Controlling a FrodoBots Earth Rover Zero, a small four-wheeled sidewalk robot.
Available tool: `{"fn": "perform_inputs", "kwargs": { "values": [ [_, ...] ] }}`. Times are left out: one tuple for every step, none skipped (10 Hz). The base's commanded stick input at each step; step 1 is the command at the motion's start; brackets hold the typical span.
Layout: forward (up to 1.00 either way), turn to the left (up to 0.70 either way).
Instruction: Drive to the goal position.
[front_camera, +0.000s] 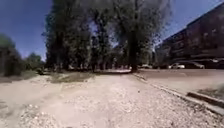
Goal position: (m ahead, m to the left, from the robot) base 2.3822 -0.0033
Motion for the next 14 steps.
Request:
{"fn": "perform_inputs", "kwargs": {
  "values": [
    [0.85, 0.0],
    [0.85, 0.0],
    [0.85, 0.0],
    [0.85, 0.0],
    [0.85, 0.0],
    [0.85, 0.0],
    [0.85, 0.0],
    [0.85, 0.0],
    [0.85, 0.0],
    [0.85, 0.0],
    [0.85, 0.0],
    [0.85, 0.0],
    [0.85, 0.0],
    [0.85, 0.0]
  ]
}}
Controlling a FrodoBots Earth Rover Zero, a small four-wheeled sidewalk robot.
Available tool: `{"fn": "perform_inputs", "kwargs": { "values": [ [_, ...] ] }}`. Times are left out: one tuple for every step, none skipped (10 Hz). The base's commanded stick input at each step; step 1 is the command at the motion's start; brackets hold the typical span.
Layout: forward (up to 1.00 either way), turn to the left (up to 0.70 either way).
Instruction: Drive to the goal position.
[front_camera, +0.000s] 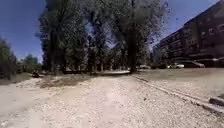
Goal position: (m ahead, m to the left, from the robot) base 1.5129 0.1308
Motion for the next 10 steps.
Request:
{"fn": "perform_inputs", "kwargs": {
  "values": [
    [0.85, 0.0],
    [0.85, 0.0],
    [0.85, 0.0],
    [0.85, 0.0],
    [0.85, 0.0],
    [0.85, 0.0],
    [0.85, 0.0],
    [0.85, 0.0],
    [0.85, 0.0],
    [0.85, 0.0]
  ]
}}
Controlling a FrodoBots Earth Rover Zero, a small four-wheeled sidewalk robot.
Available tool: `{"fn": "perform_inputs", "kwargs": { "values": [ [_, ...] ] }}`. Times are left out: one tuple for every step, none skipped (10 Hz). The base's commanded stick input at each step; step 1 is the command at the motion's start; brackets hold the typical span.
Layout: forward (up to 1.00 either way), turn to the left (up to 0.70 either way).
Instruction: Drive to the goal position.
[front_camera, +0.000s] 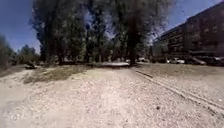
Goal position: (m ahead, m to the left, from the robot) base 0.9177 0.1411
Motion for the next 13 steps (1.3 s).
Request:
{"fn": "perform_inputs", "kwargs": {
  "values": [
    [0.85, 0.0],
    [0.85, 0.0],
    [0.85, 0.0],
    [0.85, 0.0],
    [0.85, 0.0],
    [0.85, 0.0],
    [0.85, 0.0],
    [0.85, 0.0],
    [0.85, 0.0],
    [0.85, 0.0],
    [0.85, 0.0],
    [0.85, 0.0],
    [0.85, 0.0]
  ]
}}
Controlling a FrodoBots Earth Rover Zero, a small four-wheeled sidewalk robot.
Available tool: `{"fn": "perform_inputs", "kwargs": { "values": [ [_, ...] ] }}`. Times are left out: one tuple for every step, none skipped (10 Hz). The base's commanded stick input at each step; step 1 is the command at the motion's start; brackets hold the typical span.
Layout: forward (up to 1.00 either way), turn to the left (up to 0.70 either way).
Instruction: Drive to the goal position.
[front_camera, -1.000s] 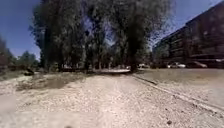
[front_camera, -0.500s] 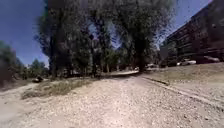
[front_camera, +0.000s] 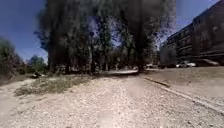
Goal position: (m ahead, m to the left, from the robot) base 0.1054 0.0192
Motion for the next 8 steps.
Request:
{"fn": "perform_inputs", "kwargs": {
  "values": [
    [0.85, 0.0],
    [0.85, 0.0],
    [0.85, 0.0],
    [0.85, 0.0],
    [0.85, 0.0],
    [0.85, 0.0],
    [0.8, 0.0],
    [0.7, 0.0]
  ]
}}
